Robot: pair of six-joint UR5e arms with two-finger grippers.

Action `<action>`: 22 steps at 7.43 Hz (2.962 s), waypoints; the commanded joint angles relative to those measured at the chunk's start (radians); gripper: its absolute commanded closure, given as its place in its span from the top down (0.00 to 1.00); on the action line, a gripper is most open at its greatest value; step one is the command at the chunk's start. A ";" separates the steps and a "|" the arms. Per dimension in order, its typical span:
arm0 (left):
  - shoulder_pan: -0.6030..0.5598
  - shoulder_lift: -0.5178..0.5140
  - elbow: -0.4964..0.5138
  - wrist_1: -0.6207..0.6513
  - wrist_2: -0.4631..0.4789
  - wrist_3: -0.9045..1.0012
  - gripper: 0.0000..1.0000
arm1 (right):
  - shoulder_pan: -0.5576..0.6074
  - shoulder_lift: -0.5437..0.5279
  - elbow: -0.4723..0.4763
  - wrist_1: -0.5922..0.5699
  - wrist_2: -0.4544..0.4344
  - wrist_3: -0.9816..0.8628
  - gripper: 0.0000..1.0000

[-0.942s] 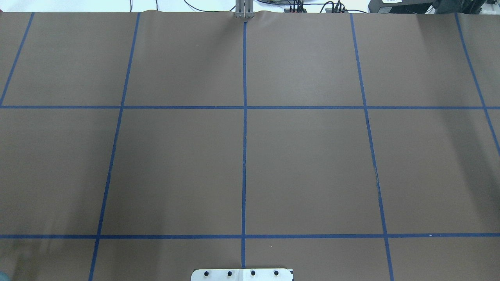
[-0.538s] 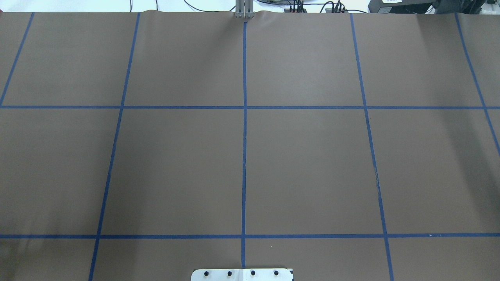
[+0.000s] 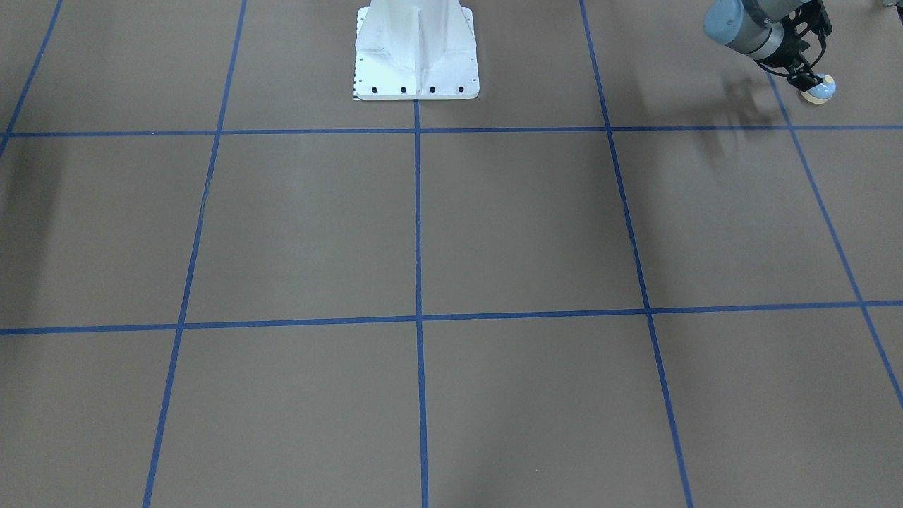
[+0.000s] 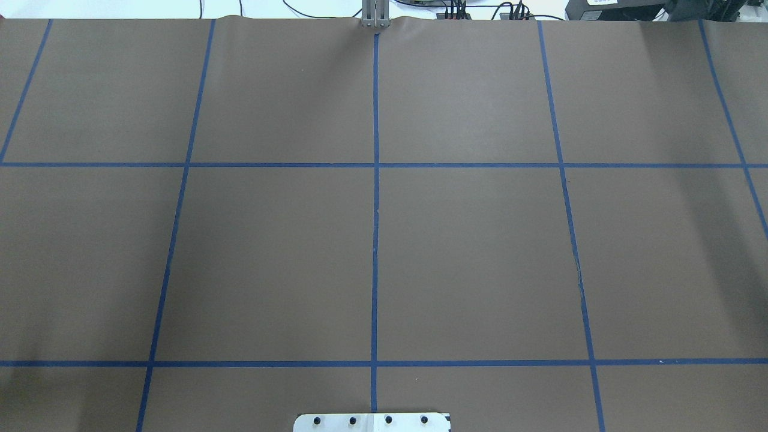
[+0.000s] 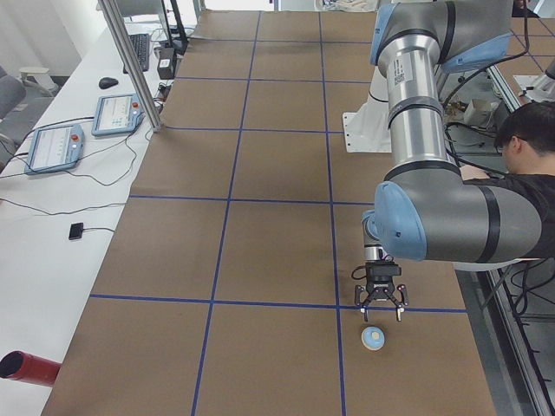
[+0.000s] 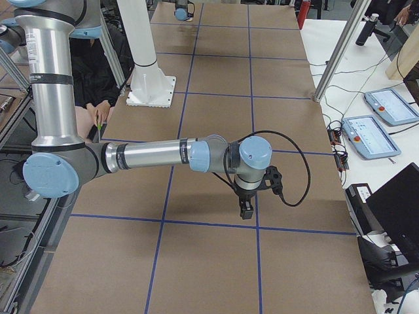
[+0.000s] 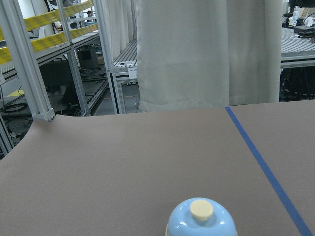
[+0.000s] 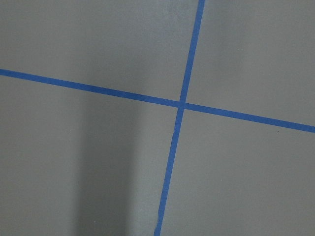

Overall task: Place and press bell with both arms
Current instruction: 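Grasp the blue service bell with the left gripper and lift it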

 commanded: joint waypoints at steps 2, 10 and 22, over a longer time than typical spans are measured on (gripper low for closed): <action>0.000 -0.001 0.037 -0.032 0.001 0.021 1.00 | -0.001 0.002 0.001 0.000 0.000 0.001 1.00; -0.029 -0.008 0.074 -0.050 0.010 0.093 1.00 | -0.001 0.007 -0.002 0.000 -0.002 0.001 1.00; -0.111 -0.079 0.141 -0.059 0.087 0.183 1.00 | 0.001 0.005 -0.002 0.000 -0.002 0.001 1.00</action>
